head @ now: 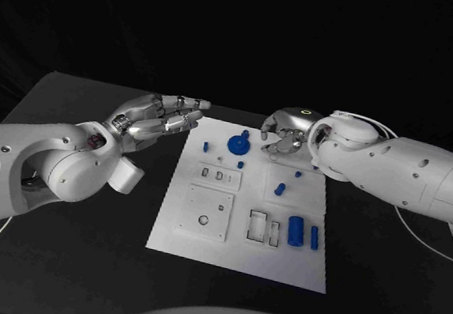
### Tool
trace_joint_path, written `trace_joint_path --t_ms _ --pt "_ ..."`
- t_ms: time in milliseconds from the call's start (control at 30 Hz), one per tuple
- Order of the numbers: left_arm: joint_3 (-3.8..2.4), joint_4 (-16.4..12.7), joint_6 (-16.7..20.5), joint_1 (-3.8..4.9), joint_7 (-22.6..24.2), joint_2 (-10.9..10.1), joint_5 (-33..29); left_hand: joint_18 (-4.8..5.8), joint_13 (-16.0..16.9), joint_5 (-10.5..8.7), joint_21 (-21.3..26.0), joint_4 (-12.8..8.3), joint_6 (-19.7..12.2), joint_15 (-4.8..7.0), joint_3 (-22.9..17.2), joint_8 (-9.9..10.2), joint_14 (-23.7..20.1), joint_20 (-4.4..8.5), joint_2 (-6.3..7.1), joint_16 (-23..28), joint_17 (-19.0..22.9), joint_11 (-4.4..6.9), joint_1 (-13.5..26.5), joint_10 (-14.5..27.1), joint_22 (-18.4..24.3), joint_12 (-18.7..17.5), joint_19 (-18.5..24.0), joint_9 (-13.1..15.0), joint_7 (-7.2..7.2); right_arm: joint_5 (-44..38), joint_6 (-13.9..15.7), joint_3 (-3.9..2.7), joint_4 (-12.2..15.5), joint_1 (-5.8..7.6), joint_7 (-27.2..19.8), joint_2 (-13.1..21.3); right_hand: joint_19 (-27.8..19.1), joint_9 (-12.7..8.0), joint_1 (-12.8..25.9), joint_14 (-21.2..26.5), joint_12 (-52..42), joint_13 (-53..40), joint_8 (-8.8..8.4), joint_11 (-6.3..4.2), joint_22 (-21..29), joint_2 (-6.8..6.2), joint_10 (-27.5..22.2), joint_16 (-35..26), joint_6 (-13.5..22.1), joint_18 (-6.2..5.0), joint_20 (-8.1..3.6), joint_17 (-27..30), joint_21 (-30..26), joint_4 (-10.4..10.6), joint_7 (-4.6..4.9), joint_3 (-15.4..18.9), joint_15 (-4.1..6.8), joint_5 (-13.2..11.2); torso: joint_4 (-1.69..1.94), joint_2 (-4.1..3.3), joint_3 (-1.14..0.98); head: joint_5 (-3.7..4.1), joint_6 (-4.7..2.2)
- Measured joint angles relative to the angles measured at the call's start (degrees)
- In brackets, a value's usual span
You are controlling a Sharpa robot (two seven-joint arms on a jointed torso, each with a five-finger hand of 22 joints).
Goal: Assemble the parts on the task board
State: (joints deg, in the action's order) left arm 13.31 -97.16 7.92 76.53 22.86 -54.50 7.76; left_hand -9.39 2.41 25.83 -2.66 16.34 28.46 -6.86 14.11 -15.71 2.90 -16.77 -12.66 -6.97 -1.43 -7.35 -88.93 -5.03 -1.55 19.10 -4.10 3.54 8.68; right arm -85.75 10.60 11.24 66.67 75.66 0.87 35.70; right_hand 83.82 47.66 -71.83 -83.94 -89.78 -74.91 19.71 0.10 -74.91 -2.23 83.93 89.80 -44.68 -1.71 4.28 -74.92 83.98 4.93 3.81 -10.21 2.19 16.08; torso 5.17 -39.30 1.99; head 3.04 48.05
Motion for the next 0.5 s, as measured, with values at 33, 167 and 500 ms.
trace_joint_path --t_ms 33,167,500 --pt "0.0 0.02 0.0 0.0 -0.01 0.0 0.0 0.0 0.0 0.0 0.0 0.0 0.0 0.0 0.0 0.0 0.0 0.0 0.0 0.0 0.0 0.0 0.0 0.0 0.0 0.0 0.0 0.0 0.0 0.1 0.59 0.0 0.47 0.34 -0.04 0.84 0.0 -0.95 0.15 0.0 0.0 0.0 -1.25 0.0 0.0 -0.15 0.0 0.0 0.38 0.0 0.0 0.0 0.0 0.53 0.13 -0.17 0.0 0.0 -0.01 0.0 0.0 -0.01 -0.01" --pt "0.0 0.22 -0.01 -0.01 -0.06 0.07 0.0 0.0 0.0 0.0 0.0 0.0 0.0 0.0 0.0 0.0 0.0 0.0 0.0 0.0 0.0 0.0 0.0 0.0 0.0 0.0 0.0 0.0 0.0 0.97 3.31 -0.05 3.43 2.09 -0.3 5.32 -1.08 -8.27 0.4 0.01 0.47 0.0 -7.82 0.0 0.0 -0.75 0.0 0.0 -0.97 0.0 -0.18 0.0 -2.07 3.26 0.62 -1.15 -0.01 -0.89 -0.03 0.01 0.0 0.1 0.1" --pt "0.0 0.91 -0.21 -0.75 -0.17 0.85 0.0 -0.01 0.0 0.0 0.0 0.0 0.0 0.0 0.0 0.0 0.0 0.0 0.0 -0.05 -0.04 0.0 0.0 0.0 -0.01 0.0 0.0 0.0 0.0 3.48 8.53 -0.02 10.97 2.83 -1.81 16.3 -2.17 -15.68 -1.94 -0.1 4.03 -0.04 -14.23 0.0 0.01 -2.47 0.0 0.0 0.73 -0.08 -0.49 0.01 -4.49 4.09 0.8 -2.07 0.1 -1.16 -0.14 0.13 -0.14 0.53 0.4"
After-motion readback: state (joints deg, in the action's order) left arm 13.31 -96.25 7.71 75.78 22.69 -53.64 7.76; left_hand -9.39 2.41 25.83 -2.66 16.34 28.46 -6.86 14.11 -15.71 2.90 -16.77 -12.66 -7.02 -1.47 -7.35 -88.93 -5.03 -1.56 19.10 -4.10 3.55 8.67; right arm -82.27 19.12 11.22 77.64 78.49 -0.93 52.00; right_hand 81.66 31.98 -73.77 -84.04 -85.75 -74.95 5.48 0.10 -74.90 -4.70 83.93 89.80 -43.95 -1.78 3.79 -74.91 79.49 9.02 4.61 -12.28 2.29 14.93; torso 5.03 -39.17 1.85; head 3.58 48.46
